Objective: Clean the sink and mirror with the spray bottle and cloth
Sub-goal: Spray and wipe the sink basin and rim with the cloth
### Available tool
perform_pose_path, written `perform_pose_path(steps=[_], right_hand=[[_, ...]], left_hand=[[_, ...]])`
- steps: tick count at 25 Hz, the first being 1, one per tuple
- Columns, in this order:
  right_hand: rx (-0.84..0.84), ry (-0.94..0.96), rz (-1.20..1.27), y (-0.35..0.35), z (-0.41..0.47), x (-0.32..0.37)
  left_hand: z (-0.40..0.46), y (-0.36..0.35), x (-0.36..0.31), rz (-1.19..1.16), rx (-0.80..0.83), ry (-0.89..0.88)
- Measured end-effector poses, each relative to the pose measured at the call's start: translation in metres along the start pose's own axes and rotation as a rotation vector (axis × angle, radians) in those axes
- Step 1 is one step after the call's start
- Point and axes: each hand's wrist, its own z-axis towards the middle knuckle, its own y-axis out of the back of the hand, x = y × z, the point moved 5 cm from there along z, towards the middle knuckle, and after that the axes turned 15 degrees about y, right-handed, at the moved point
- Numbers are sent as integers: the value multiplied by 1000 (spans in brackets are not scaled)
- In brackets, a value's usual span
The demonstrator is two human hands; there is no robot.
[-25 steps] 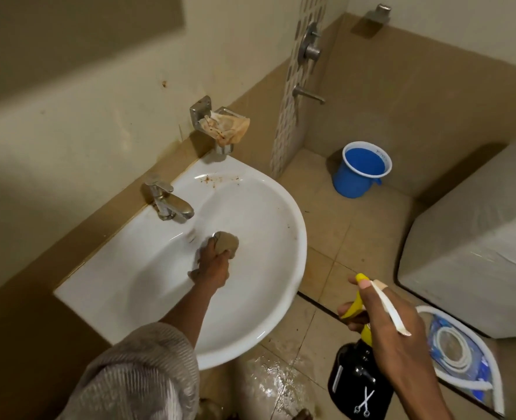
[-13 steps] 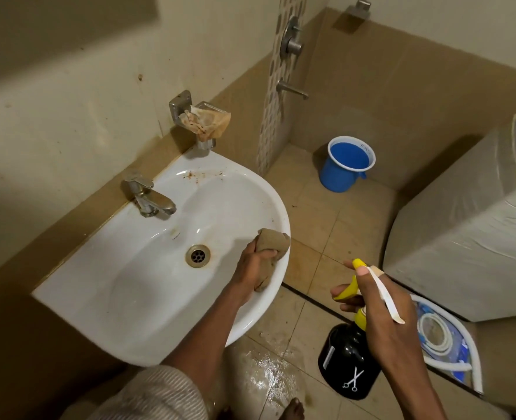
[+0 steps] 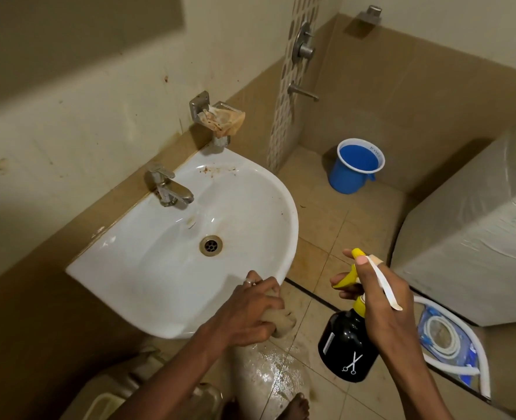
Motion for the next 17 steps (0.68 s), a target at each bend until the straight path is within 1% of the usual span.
perform_pose_path(steps=[1,3,6,8,9,10,11,13,14,15,16,17], right_hand=[[5,9,2,-1,-1,-1],[17,11,16,-4,-3,-1],[37,9,36,-12,-4,5],[63,22,51,-19,-4,9],[74,30,55,-23,-4,10],[81,40,52,-27,-5,11],[81,53,45,-31,-5,11],[78,72,49,-35,-6,13],[83,74,58,-37,-6,14],[93,75,64,-38,-7,15],[106,74,65,-38,-8,16],[120,71,61,-38,-11,15]], left_hand=[[-13,0,5,37,-3,-21],[-39,6,18,66,6,8],[-72,23,40,66,26,152],[-84,39,66,-68,78,305],[-87,51,81,-187,79,383],[-86,63,97,-317,34,438],[-82,76,112,-418,-62,477],[-62,96,141,-508,-317,569],[-48,103,150,-492,-408,626],[-35,106,156,-449,-456,690],[-21,103,159,-342,-428,746],[-9,92,162,-131,-312,771]])
